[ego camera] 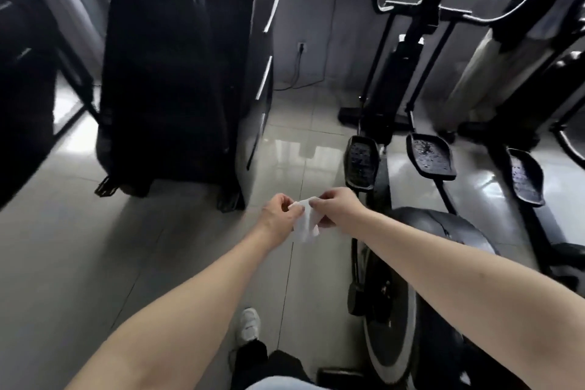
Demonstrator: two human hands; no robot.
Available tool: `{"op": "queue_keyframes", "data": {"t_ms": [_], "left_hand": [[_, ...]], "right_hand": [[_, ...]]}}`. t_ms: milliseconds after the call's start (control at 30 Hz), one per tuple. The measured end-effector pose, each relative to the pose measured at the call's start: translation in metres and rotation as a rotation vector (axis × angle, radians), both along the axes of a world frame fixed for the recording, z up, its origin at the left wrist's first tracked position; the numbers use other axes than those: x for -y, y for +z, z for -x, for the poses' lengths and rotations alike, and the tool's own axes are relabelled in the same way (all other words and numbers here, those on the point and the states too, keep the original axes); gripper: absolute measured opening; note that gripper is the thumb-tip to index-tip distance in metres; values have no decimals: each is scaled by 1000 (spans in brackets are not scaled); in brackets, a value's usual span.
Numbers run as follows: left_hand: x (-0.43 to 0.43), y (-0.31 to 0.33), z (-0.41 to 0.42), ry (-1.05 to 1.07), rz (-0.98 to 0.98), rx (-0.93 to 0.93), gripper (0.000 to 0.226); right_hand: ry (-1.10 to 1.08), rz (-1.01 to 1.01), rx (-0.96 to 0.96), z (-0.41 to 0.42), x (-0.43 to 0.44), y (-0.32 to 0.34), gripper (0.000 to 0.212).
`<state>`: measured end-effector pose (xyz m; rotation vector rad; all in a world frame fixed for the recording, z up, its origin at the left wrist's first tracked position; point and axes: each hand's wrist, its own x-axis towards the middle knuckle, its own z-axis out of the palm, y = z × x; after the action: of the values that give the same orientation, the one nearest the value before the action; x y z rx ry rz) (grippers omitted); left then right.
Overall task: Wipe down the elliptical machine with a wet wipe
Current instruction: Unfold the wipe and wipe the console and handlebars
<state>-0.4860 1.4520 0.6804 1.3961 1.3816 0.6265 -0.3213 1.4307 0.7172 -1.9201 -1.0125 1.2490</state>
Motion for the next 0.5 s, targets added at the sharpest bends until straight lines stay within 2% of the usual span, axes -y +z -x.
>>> {"op": "queue_keyframes", "data": {"t_ms": [100,200,333,500], "left_hand": [[-71,7,-8,-120,-48,-29,27],[-136,11,-20,-226,-50,11,24],[-213,8,-43,-200,37,138,25],[-300,2,-92,-294,158,163,48]], "right_hand": [[-115,50,-71,1,-63,6,18],[-141,87,-76,-5,-121,17,22],[-200,63,-62,-32,-183,26,11],[-196,-6,39,-94,-250,25,18]]}}
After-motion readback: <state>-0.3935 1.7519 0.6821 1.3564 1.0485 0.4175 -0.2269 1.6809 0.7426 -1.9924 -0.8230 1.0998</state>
